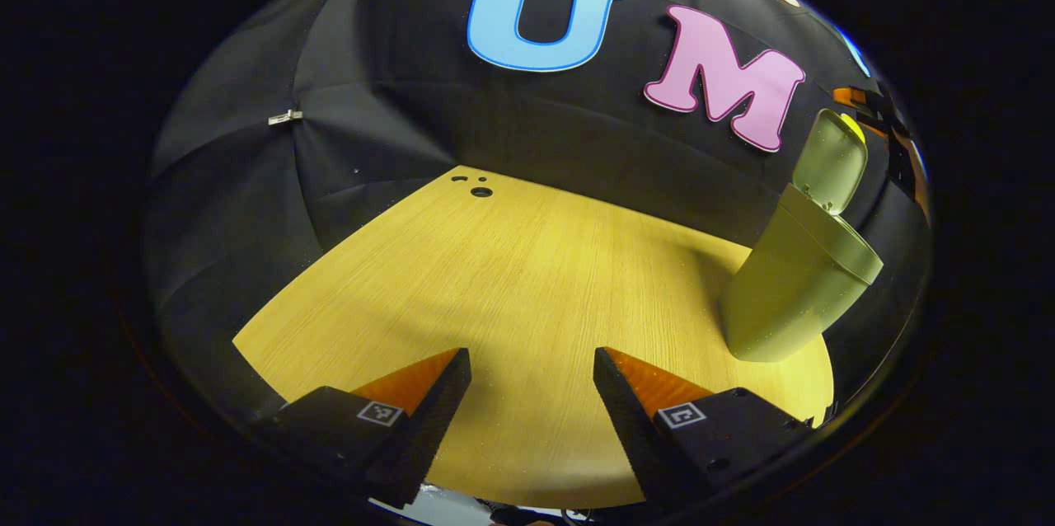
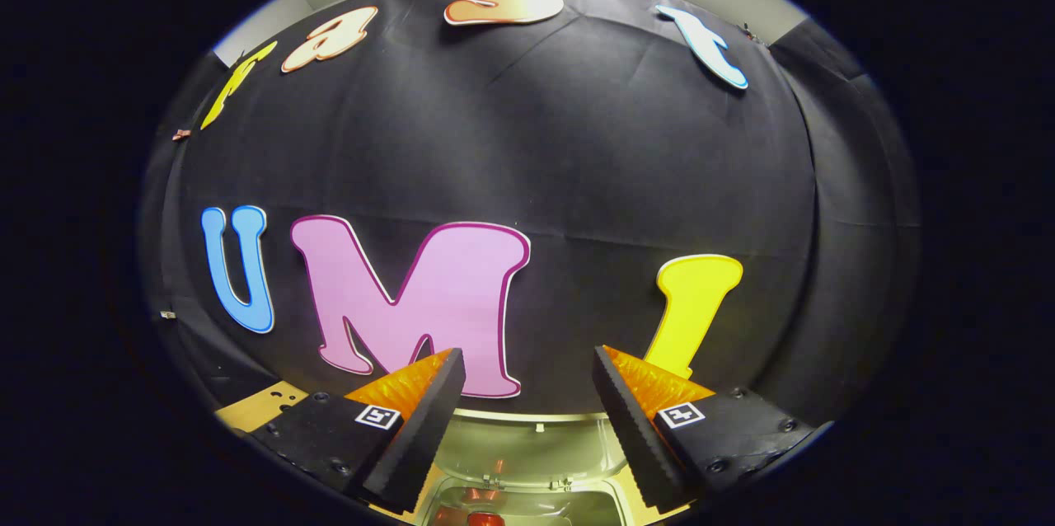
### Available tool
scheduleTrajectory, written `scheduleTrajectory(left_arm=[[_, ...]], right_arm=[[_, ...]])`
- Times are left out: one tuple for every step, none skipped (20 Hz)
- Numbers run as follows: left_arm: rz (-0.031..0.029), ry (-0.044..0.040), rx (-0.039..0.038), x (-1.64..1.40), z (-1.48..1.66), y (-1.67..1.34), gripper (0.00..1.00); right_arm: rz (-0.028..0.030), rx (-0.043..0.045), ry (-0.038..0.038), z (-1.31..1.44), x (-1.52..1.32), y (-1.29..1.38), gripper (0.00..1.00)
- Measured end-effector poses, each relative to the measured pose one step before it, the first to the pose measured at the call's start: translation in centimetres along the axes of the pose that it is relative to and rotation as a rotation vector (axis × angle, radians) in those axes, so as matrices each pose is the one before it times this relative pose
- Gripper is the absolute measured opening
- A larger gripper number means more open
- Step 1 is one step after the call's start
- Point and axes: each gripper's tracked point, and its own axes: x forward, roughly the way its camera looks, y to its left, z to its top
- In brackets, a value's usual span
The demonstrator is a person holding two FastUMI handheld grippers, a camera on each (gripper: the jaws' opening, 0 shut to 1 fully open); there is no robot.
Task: Press the lid of the desktop garbage bin to open it, pick up the crumpled paper on the desktop and throw it into the bin, then pick up the pop can on the desktop and drop it into the bin, and finally close the garbage bin lid.
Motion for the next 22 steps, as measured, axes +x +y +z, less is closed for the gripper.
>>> scheduleTrajectory(left_arm=[[0.0057,-0.00142,-0.00576,-0.158,-0.085,0.139,0.96],[0.00339,-0.00126,-0.00528,-0.109,-0.085,-0.033,0.96],[0.00063,0.00181,-0.01223,-0.01,-0.047,0.005,0.96],[-0.00758,0.00171,-0.02149,-0.006,-0.037,-0.097,0.96],[-0.00646,-0.00112,-0.01807,0.036,0.091,-0.172,0.96],[-0.00069,-0.00199,-0.00678,0.05,0.206,0.008,0.96],[0.00223,-0.00304,0.0069,-0.037,0.143,0.117,0.96],[0.00143,-0.00083,0.01099,0.138,0.028,0.184,0.96],[-0.00285,0.0012,0.00759,0.143,0.056,0.059,0.96],[-0.00701,0.00104,0.00642,0.114,0.073,-0.059,0.96],[-0.00654,0.00065,0.00502,0.107,0.073,-0.071,0.96],[-0.00663,0.00196,0.00408,0.172,-0.114,-0.032,0.96],[-0.00834,0.002,0.00214,0.097,-0.003,-0.095,0.96],[-0.00983,0.00297,0.00201,0.111,-0.109,-0.173,0.96],[-0.0092,0.00475,0.00428,0.106,-0.122,-0.145,0.96],[-0.00817,0.0059,0.00763,0.218,-0.289,-0.104,0.96],[-0.0078,0.00521,0.01016,0.075,-0.191,-0.122,0.96],[-0.00719,0.00602,0.01101,0.14,-0.218,-0.092,0.96],[-0.00588,0.0054,0.0102,0.019,-0.152,-0.073,0.96],[-0.00541,0.00305,0.00894,0.135,-0.125,-0.035,0.96],[-0.00522,0.00189,0.00626,-0.039,0.006,-0.114,0.96],[-0.00569,0.00059,0.00384,0.022,-0.054,-0.113,0.96]], right_arm=[[0.00797,0.0067,0.01252,-0.37,0.198,0.153,0.97],[0.01779,0.01876,0.01677,-0.417,0.122,0.428,0.97],[0.01472,0.01593,0.02497,-0.69,-0.038,0.382,0.97],[0.00738,0.00351,0.02759,-0.804,0.071,-0.017,0.97],[0.00427,-0.00919,0.0268,-0.774,0.032,-0.065,0.97],[0.00546,0.00337,-0.00603,0.195,-0.091,0.202,0.97],[-0.00954,-0.00887,0.0006,0.003,-0.273,-0.208,0.98],[0.00096,-0.01093,0.00619,-0.104,-0.216,0.109,0.97],[-0.0005,-0.0028,0.00328,-0.044,-0.341,0.121,0.98],[-0.00317,0.00364,0.00695,-0.11,-0.442,0.067,0.98],[-0.00075,0.00706,0.00936,-0.21,-0.409,0.03,0.98],[-0.00186,0.01127,0.00934,-0.176,-0.476,-0.007,0.97],[-0.00248,0.01406,0.01126,-0.232,-0.476,-0.006,0.97],[-0.00196,0.01129,0.00836,-0.259,-0.519,0.015,0.97],[-0.00089,0.00142,0.00281,-0.188,-0.486,0.032,0.97],[-0.00033,-0.00433,0.00309,-0.345,-0.481,-0.053,0.97],[-0.00375,-0.00479,-0.00069,-0.254,-0.53,0.03,0.97],[-0.00566,-0.00185,0.0006,-0.286,-0.478,-0.065,0.97],[-0.00544,-0.00019,0.00182,-0.269,-0.531,0.01,0.97],[-0.00534,0.00019,0.00286,-0.335,-0.537,0.053,0.97],[-0.00509,0.00221,0.00577,-0.417,-0.527,-0.026,0.97],[-0.00408,0.00388,0.00559,-0.505,-0.382,-0.014,0.97]])
